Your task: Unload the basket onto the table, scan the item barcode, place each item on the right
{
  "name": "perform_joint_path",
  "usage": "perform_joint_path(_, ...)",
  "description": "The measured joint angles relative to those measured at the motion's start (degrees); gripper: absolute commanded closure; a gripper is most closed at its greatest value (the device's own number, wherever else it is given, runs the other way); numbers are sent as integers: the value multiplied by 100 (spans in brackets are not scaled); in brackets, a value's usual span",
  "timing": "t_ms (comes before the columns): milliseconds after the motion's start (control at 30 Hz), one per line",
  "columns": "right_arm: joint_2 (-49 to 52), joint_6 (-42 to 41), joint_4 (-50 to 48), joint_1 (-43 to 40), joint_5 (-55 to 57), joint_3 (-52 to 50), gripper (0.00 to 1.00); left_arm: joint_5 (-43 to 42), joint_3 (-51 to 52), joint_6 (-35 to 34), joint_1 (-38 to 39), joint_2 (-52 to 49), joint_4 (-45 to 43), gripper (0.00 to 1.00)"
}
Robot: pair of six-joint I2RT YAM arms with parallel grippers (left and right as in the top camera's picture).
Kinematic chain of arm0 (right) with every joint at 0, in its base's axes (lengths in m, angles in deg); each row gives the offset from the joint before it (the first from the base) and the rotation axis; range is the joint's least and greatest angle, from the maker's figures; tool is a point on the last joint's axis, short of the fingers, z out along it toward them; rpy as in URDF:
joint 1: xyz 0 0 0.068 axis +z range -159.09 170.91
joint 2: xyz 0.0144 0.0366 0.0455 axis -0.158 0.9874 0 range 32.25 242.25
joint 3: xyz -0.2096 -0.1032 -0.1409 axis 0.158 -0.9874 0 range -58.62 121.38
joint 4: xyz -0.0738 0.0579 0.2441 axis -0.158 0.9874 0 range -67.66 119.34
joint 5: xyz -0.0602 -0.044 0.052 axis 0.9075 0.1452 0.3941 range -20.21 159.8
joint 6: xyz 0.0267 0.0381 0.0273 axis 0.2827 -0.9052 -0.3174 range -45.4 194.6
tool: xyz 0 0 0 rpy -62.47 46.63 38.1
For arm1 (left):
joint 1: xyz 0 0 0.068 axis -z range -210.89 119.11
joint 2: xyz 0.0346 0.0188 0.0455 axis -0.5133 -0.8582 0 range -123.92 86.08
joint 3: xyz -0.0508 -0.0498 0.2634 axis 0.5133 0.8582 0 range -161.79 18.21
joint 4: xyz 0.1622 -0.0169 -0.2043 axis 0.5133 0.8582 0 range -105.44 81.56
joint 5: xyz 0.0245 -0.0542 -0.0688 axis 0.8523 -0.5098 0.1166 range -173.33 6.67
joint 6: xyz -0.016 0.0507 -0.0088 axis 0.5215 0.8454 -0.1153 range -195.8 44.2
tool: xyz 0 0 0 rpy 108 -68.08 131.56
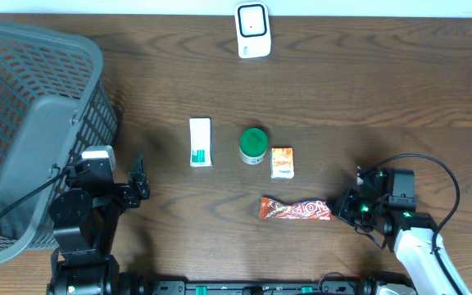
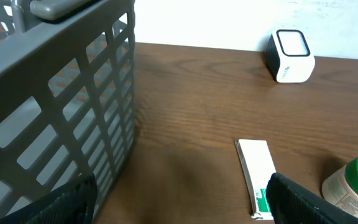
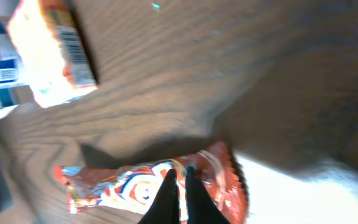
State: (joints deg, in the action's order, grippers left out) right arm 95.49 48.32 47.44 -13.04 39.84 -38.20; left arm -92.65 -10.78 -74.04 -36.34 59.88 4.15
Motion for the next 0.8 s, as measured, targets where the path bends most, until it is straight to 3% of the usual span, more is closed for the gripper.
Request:
perform_joint_path(33, -4, 31, -33, 0, -48, 0, 49, 0, 0, 0, 0, 0, 0, 13)
perform_joint_path(67, -9, 28, -28, 0, -87, 0, 44, 0, 0, 0, 0, 0, 0, 12)
perform_joint_path(400, -61, -328, 494, 0, -535, -2, 31, 0, 0, 0, 0, 0, 0, 13)
perform_joint_path(433, -92, -466, 627, 0, -570, -2, 23, 0, 0, 0, 0, 0, 0, 12)
perform_joint_path(467, -133, -603, 750, 0, -597, -2, 5, 0, 0, 0, 0, 0, 0, 13)
perform_joint_path(500, -192, -748, 863, 9, -616, -2, 1, 0, 0, 0, 0, 0, 2, 13)
perform_joint_path(800, -1178, -1526, 1049, 522, -396, -2, 1, 0, 0, 0, 0, 0, 0, 13)
